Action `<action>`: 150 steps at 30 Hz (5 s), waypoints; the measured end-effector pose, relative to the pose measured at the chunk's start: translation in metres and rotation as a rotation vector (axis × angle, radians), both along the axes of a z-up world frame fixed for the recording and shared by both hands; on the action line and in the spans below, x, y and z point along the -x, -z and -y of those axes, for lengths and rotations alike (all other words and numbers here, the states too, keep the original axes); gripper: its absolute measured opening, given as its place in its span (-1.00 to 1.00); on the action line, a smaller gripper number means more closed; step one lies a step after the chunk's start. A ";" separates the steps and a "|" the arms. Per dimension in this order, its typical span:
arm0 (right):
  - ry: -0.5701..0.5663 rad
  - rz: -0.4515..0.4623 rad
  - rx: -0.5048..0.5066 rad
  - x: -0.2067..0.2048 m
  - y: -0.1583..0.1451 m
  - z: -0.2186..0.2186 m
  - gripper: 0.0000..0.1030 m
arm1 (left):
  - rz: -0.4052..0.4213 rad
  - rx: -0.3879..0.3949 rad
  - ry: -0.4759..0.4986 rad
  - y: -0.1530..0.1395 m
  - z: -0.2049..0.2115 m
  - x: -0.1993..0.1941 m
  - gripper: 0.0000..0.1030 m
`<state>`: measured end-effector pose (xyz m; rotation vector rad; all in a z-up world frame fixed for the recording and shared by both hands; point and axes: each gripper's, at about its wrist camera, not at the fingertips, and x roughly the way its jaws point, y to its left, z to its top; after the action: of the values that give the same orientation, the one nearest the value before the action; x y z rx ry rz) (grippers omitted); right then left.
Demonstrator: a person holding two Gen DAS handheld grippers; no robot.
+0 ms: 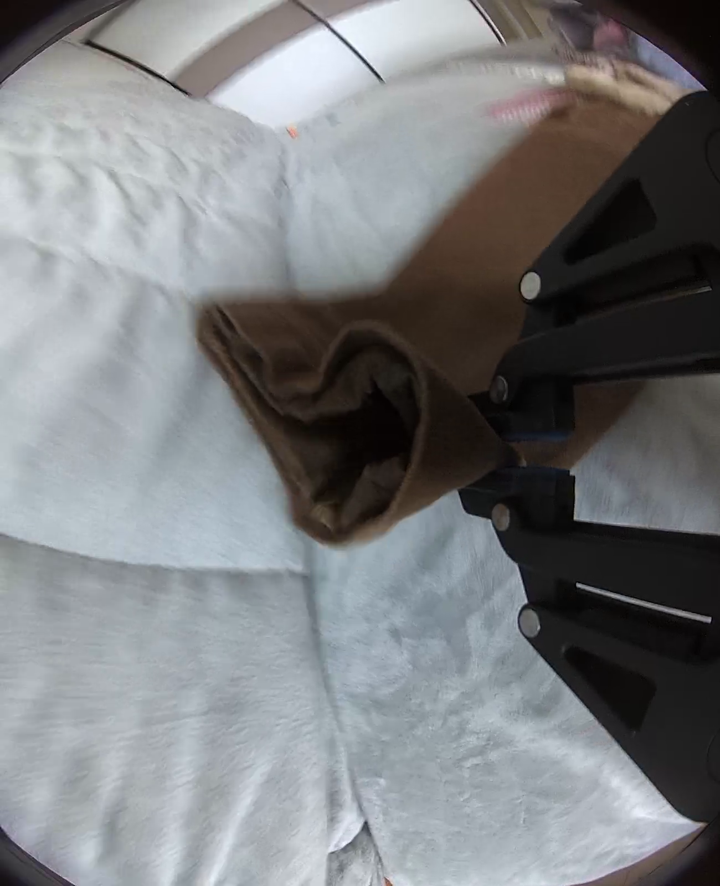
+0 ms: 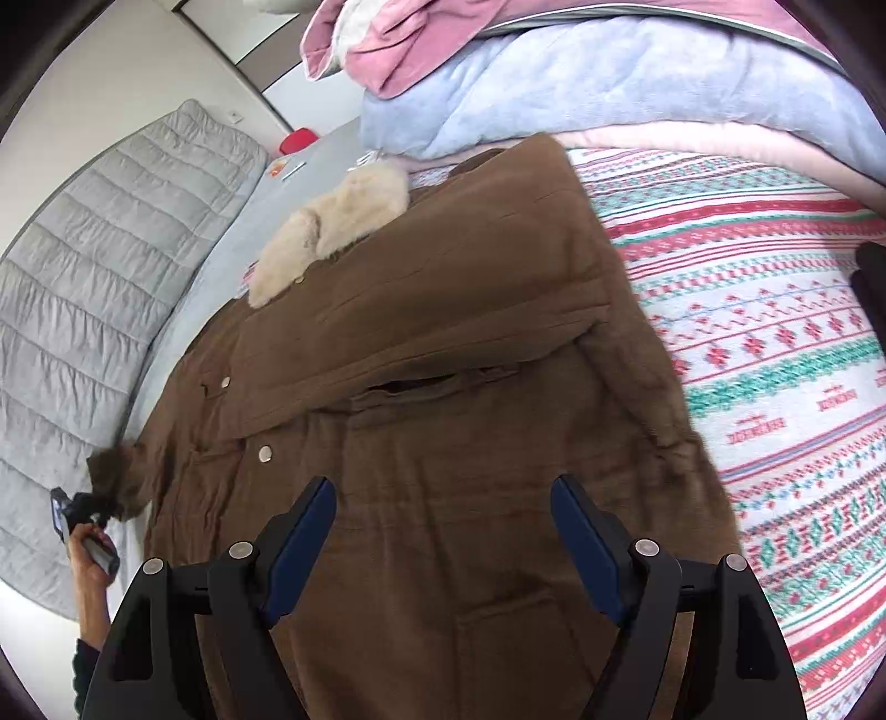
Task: Fold large clothes
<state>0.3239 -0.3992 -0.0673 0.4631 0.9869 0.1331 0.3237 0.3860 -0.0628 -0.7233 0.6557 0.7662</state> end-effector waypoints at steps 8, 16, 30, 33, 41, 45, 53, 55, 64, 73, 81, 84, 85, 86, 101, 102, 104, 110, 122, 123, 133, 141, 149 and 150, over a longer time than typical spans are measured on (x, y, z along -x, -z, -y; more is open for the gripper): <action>-0.018 -0.022 0.008 0.002 0.005 -0.005 0.57 | 0.295 -0.112 0.135 -0.083 0.059 0.029 -0.87; 0.016 -0.043 -0.071 0.002 0.007 0.006 0.57 | 0.527 -0.210 0.351 -0.147 0.146 0.034 -0.88; 0.183 -0.039 -0.151 0.007 0.002 0.064 0.57 | 0.493 -0.258 0.785 -0.154 0.374 -0.027 -0.88; 0.207 -0.030 -0.178 0.010 0.000 0.074 0.57 | 0.417 -0.280 0.865 -0.126 0.432 -0.038 -0.88; 0.236 -0.040 -0.200 0.010 0.002 0.085 0.57 | -0.023 -0.362 1.087 0.009 0.551 -0.055 -0.82; 0.240 -0.042 -0.221 0.011 0.002 0.087 0.57 | -0.101 -0.421 1.118 0.027 0.562 -0.051 -0.80; 0.249 -0.027 -0.244 0.015 -0.001 0.093 0.57 | -0.076 -0.215 1.227 -0.004 0.536 -0.042 -0.58; 0.256 -0.027 -0.249 0.017 -0.002 0.094 0.57 | -0.074 -0.127 1.270 -0.005 0.529 -0.036 -0.47; 0.270 -0.014 -0.256 0.018 -0.006 0.096 0.57 | -0.045 -0.013 1.439 -0.034 0.548 -0.027 0.23; 0.270 -0.008 -0.261 0.020 -0.006 0.099 0.57 | -0.409 -0.337 1.281 0.020 0.627 -0.111 -0.58; 0.288 -0.006 -0.282 0.021 -0.006 0.111 0.57 | -0.124 -0.164 1.151 -0.033 0.588 -0.115 -0.91; 0.272 0.003 -0.282 0.021 -0.009 0.108 0.57 | -0.023 -0.164 1.128 -0.051 0.584 -0.112 -0.91; 0.267 0.006 -0.279 0.021 -0.010 0.106 0.57 | -0.037 -0.175 1.140 -0.048 0.589 -0.116 -0.91; 0.260 0.007 -0.274 0.020 -0.011 0.105 0.57 | -0.069 -0.186 1.162 -0.038 0.597 -0.117 -0.91; 0.262 -0.013 -0.241 0.016 -0.003 0.105 0.57 | -0.090 0.023 1.300 -0.019 0.543 -0.084 0.05; 0.262 -0.012 -0.241 0.017 -0.004 0.105 0.57 | -0.084 0.003 1.278 -0.022 0.526 -0.074 0.05; 0.267 -0.008 -0.234 0.018 -0.005 0.106 0.57 | -0.098 -0.017 1.232 -0.025 0.490 -0.058 0.05; 0.276 -0.001 -0.205 0.021 -0.007 0.104 0.57 | -0.134 -0.102 0.999 -0.035 0.362 0.004 0.06; 0.222 0.025 -0.094 0.056 -0.023 0.082 0.57 | -0.138 -0.082 0.870 -0.024 0.255 0.108 0.06; 0.214 0.029 -0.077 0.061 -0.025 0.081 0.57 | -0.136 -0.076 0.872 -0.021 0.251 0.112 0.06; 0.126 0.025 0.046 0.137 -0.014 0.084 0.57 | -0.142 -0.006 0.861 0.004 0.209 0.172 0.06; 0.120 -0.040 0.006 0.215 0.027 0.086 0.57 | -0.109 0.071 0.889 0.021 0.189 0.220 0.06; 0.213 -0.017 -0.226 0.286 0.057 0.100 0.54 | -0.089 0.086 0.885 0.027 0.184 0.250 0.06; 0.215 -0.016 -0.268 0.291 0.060 0.100 0.50 | -0.088 0.094 0.892 0.029 0.184 0.253 0.06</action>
<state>0.0331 -0.4996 -0.1278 0.8137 0.9325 0.0680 0.0711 0.2017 -0.0917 -0.4088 0.9942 -0.0567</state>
